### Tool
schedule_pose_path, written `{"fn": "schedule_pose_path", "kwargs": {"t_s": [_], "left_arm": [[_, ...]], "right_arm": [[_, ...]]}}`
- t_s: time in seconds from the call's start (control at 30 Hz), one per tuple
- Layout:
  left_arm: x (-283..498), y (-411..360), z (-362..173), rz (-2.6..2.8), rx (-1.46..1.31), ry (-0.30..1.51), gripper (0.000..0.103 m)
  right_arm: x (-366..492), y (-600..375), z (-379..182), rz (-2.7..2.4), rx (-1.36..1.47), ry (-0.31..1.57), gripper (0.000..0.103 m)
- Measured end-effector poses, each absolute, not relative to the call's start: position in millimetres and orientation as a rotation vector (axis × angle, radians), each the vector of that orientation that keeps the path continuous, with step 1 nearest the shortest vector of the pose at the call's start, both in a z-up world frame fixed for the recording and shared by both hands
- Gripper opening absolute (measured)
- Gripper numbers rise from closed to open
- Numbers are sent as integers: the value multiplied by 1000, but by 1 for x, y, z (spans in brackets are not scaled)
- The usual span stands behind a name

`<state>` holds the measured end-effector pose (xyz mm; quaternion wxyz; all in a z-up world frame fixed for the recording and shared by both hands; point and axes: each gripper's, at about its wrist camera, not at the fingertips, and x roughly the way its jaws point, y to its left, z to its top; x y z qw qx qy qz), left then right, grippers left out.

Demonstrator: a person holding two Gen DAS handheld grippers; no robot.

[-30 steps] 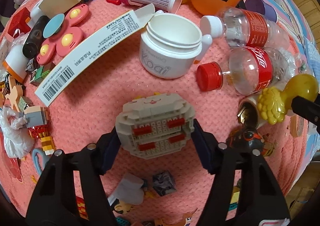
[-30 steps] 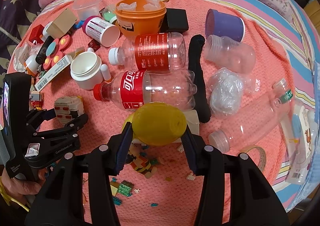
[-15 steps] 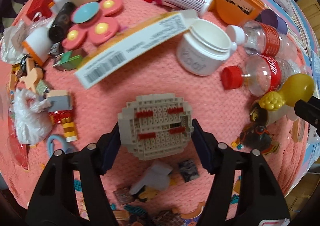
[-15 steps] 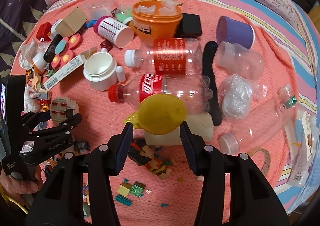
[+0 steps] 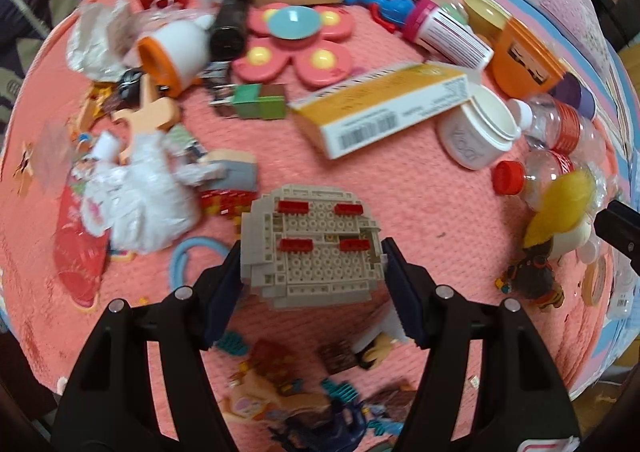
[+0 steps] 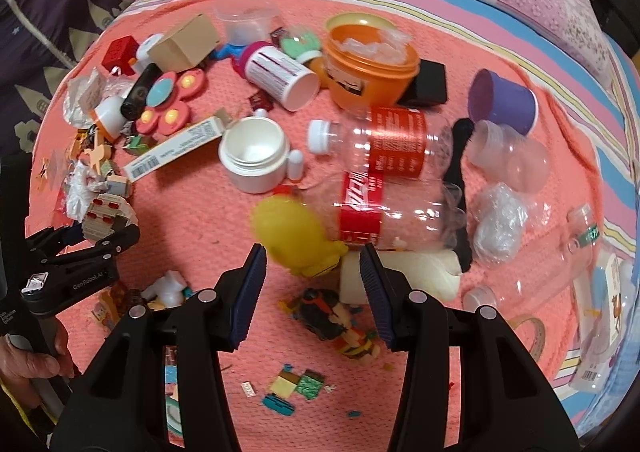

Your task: Collect trash

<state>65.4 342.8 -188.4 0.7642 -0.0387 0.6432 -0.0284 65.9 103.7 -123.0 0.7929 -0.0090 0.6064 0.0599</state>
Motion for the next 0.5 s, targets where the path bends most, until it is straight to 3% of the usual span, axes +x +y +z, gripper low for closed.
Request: {"fn": "schedule_pose_path", "kwargs": {"t_s": [0.5], "left_arm": [[21,404,-153,86,-200,1343,64]], "right_arm": [[60,172,-103,278,-116,1266,47]]}}
